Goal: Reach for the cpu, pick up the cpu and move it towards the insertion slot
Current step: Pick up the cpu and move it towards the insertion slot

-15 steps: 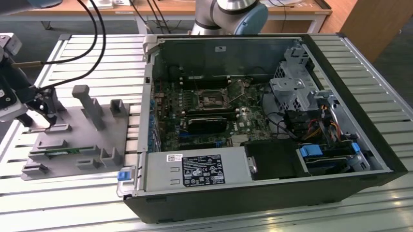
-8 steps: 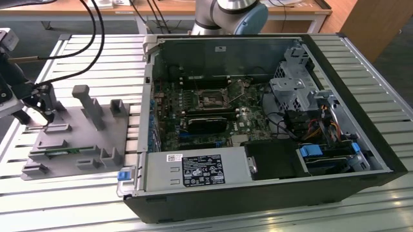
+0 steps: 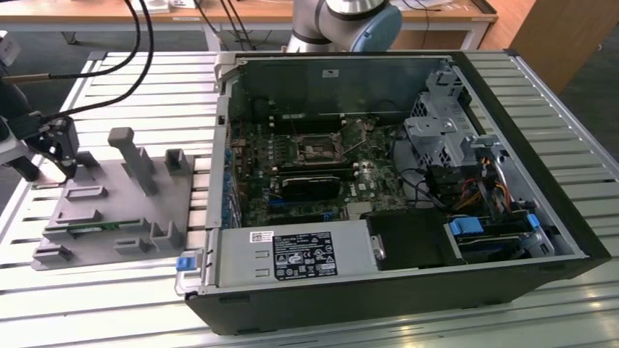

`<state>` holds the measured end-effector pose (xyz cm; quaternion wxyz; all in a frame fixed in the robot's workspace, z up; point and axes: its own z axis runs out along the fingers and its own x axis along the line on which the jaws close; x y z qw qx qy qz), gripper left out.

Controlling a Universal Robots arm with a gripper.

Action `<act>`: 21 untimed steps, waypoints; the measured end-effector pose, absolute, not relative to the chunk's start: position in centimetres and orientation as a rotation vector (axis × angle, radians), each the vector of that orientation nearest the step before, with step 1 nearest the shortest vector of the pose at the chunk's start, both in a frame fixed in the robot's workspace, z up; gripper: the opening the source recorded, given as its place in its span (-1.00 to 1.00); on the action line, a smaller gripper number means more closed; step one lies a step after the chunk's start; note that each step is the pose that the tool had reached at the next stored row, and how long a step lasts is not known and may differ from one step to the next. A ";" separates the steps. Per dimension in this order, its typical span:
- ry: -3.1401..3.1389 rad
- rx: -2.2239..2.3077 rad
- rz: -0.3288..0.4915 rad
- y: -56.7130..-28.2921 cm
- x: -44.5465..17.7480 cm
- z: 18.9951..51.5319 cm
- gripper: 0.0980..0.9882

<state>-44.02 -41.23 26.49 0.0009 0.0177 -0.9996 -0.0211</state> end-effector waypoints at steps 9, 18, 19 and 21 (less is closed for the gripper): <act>-3.139 0.055 -0.064 -41.2 -44.0 28.7 -0.01; -3.139 0.054 -0.063 -41.2 -44.0 32.0 -0.01; -3.139 0.054 -0.063 -41.2 -44.0 32.3 -0.01; -3.139 0.054 -0.063 -41.2 -44.0 33.1 -0.01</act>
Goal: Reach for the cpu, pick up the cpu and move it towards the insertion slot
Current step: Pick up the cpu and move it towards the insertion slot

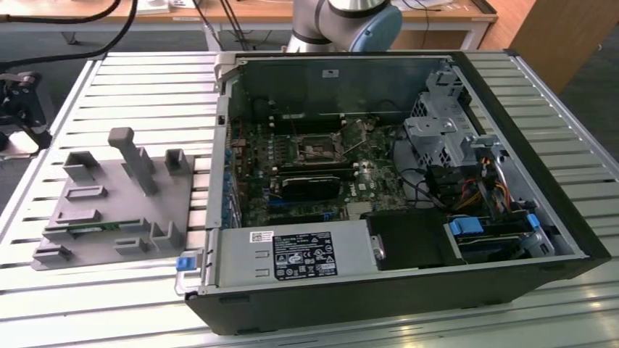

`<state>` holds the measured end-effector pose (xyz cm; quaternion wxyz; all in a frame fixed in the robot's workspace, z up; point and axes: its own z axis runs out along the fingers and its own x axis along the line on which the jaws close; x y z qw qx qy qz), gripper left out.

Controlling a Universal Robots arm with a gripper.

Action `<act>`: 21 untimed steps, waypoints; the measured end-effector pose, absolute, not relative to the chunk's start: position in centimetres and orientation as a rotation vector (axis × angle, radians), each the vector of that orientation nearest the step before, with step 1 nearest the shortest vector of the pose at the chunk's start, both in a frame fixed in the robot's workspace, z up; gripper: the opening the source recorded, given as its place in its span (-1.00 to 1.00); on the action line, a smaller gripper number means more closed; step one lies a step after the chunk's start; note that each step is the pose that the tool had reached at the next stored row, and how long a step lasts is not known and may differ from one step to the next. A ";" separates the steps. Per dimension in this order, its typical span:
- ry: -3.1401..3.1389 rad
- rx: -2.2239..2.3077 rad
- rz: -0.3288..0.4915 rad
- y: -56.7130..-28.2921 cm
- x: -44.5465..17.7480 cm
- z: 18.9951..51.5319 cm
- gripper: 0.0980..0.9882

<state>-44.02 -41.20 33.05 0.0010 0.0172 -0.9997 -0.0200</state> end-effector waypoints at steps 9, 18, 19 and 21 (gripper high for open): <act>-3.139 0.052 -0.062 -41.1 -44.0 36.2 -0.01; -3.139 0.050 -0.062 -41.0 -44.0 39.6 -0.01; -3.139 0.050 -0.061 -41.0 -44.0 40.0 -0.01; -3.139 0.049 -0.061 -41.0 -44.0 40.5 -0.01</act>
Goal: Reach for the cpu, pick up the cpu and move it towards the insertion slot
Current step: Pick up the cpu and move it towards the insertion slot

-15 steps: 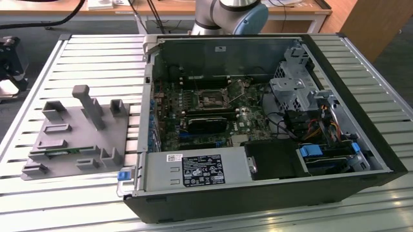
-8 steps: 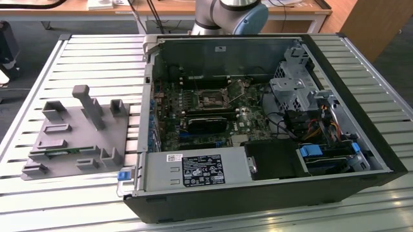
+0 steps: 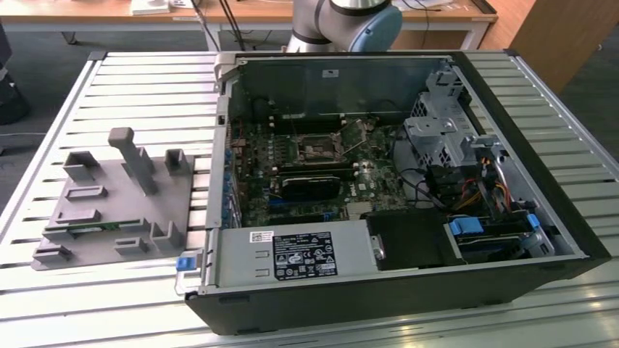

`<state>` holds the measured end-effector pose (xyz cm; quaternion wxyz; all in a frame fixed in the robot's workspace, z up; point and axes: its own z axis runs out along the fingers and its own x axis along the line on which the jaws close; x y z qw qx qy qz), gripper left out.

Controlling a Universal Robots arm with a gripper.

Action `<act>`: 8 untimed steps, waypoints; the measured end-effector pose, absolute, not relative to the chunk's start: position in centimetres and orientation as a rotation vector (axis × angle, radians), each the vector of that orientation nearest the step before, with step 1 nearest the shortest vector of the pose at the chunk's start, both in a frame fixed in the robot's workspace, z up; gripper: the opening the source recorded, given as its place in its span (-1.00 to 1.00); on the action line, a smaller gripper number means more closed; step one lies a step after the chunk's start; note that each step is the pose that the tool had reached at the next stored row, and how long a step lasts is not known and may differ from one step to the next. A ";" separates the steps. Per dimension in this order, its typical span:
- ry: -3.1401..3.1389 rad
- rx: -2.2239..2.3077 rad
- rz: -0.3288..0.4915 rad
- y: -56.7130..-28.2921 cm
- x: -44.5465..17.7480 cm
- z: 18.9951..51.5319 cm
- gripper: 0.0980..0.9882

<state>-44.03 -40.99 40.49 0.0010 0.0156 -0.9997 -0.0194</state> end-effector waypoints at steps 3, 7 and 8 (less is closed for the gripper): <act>-3.139 0.047 -0.061 -41.0 -43.9 41.1 -0.01; -3.139 0.047 -0.062 -41.0 -43.3 41.2 -0.01; -3.139 0.047 -0.064 -41.0 -43.0 41.2 -0.01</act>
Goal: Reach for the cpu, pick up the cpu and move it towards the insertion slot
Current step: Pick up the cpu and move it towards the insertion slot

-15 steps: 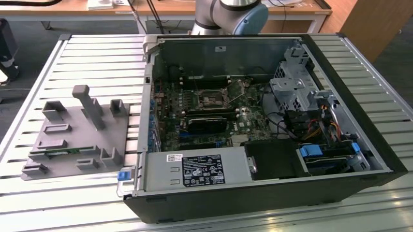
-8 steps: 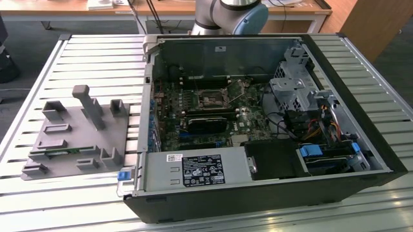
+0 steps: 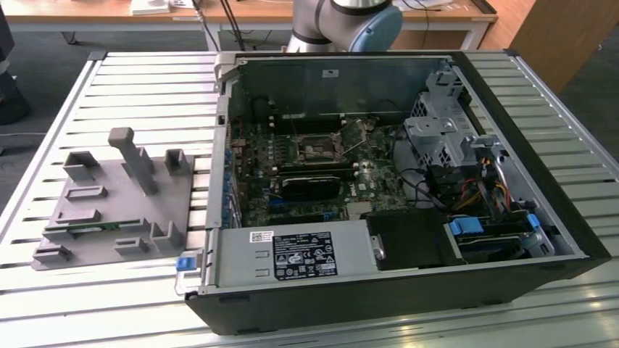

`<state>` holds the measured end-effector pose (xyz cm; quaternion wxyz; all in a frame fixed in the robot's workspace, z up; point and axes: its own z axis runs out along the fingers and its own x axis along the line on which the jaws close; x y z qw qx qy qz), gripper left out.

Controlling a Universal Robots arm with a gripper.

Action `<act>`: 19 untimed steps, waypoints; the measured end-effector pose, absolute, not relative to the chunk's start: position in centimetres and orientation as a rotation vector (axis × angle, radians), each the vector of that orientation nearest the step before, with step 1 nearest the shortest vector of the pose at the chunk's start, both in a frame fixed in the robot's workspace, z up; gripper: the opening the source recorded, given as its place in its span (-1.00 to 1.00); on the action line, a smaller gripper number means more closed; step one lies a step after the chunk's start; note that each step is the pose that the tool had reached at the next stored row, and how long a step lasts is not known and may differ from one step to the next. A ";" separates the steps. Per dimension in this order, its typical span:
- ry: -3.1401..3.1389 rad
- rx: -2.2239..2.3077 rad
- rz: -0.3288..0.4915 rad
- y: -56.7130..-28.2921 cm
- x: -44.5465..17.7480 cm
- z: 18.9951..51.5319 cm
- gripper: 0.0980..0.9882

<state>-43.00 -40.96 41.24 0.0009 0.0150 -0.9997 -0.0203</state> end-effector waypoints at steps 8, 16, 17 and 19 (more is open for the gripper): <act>-3.139 0.047 -0.066 -41.0 -40.5 41.3 -0.01; -3.139 0.043 -0.066 -41.0 -38.7 41.4 -0.01; -3.139 0.043 -0.066 -41.0 -38.5 41.5 -0.01; -3.139 0.042 -0.065 -41.0 -38.4 41.7 -0.01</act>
